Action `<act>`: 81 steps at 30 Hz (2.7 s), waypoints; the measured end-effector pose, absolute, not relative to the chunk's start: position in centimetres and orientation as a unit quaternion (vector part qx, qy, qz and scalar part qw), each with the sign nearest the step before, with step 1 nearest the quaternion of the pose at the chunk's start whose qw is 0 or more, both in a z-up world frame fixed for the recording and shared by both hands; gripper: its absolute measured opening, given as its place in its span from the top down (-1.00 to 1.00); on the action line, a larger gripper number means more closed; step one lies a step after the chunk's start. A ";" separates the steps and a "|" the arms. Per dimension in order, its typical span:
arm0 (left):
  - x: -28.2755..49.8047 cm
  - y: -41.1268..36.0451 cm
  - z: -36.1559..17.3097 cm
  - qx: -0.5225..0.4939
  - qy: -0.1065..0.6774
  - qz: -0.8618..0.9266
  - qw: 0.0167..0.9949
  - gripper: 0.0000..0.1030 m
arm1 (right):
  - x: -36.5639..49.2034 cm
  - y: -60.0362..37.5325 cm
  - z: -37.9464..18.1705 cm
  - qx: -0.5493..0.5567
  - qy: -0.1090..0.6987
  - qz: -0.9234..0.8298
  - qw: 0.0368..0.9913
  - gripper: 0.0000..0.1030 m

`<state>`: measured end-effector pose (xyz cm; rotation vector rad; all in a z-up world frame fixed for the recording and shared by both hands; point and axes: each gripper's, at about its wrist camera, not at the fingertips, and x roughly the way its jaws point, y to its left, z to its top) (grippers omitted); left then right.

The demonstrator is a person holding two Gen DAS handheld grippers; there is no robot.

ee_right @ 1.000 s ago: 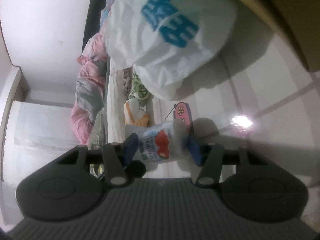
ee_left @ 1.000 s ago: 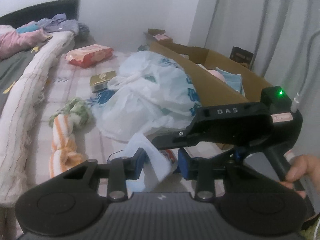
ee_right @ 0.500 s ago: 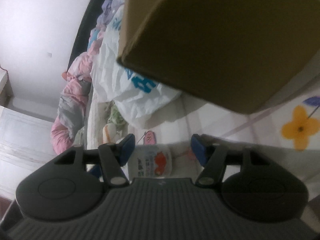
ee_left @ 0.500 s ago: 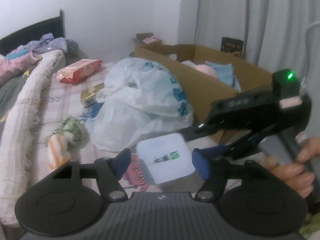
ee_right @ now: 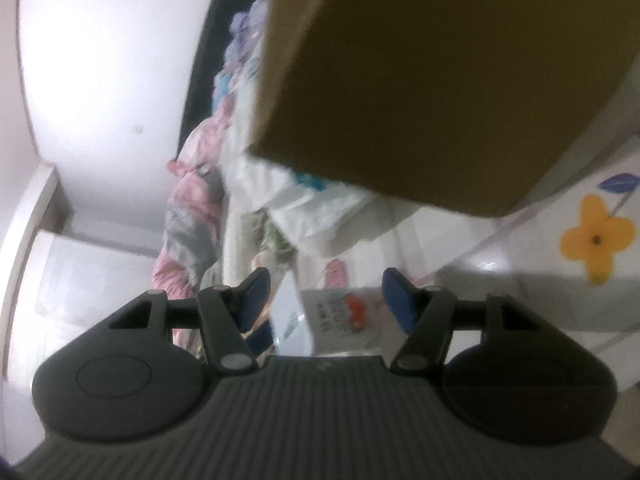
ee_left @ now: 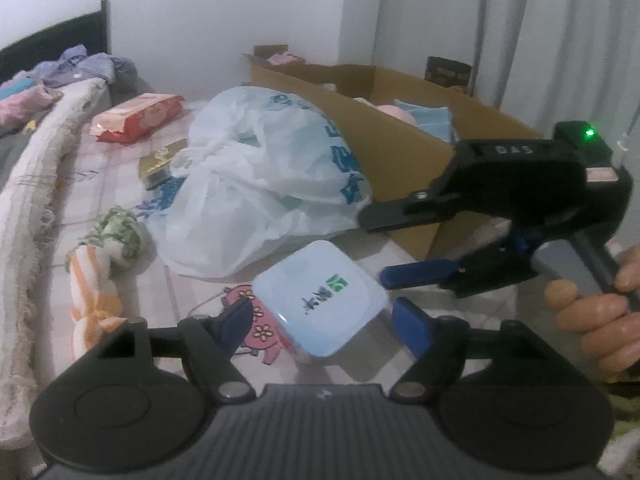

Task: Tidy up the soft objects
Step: 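Grasp the white square container with the right gripper and lift it, then carry the white container with the right gripper into the cardboard box and release, then withdraw the right gripper from the box while the left gripper approaches the orange-striped towel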

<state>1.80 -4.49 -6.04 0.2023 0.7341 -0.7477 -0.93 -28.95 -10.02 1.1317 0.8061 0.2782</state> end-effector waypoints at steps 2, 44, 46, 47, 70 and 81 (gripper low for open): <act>1.8 -4.6 -6.2 0.101 0.354 -0.363 0.856 -0.51 | -0.3 -28.2 -9.8 0.507 0.375 0.140 0.763 -0.21; 9.5 -23.8 4.3 0.148 0.336 -0.409 0.835 -0.02 | 3.3 -43.5 4.8 0.449 0.333 0.120 0.820 0.43; 10.5 -25.4 3.3 0.151 0.364 -0.417 0.819 -0.02 | 4.1 -46.0 3.5 0.465 0.360 0.110 0.801 0.43; 11.0 -26.1 2.7 0.155 0.377 -0.420 0.811 -0.03 | 4.4 -46.9 2.8 0.472 0.370 0.105 0.793 0.43; 12.8 -23.1 2.4 0.131 0.405 -0.399 0.812 -0.34 | 11.5 -47.8 -5.7 0.410 0.534 0.077 0.735 0.38; 13.0 -14.3 2.5 0.089 0.406 -0.309 0.856 -0.34 | 11.1 -45.4 -5.4 0.387 0.543 0.120 0.736 0.61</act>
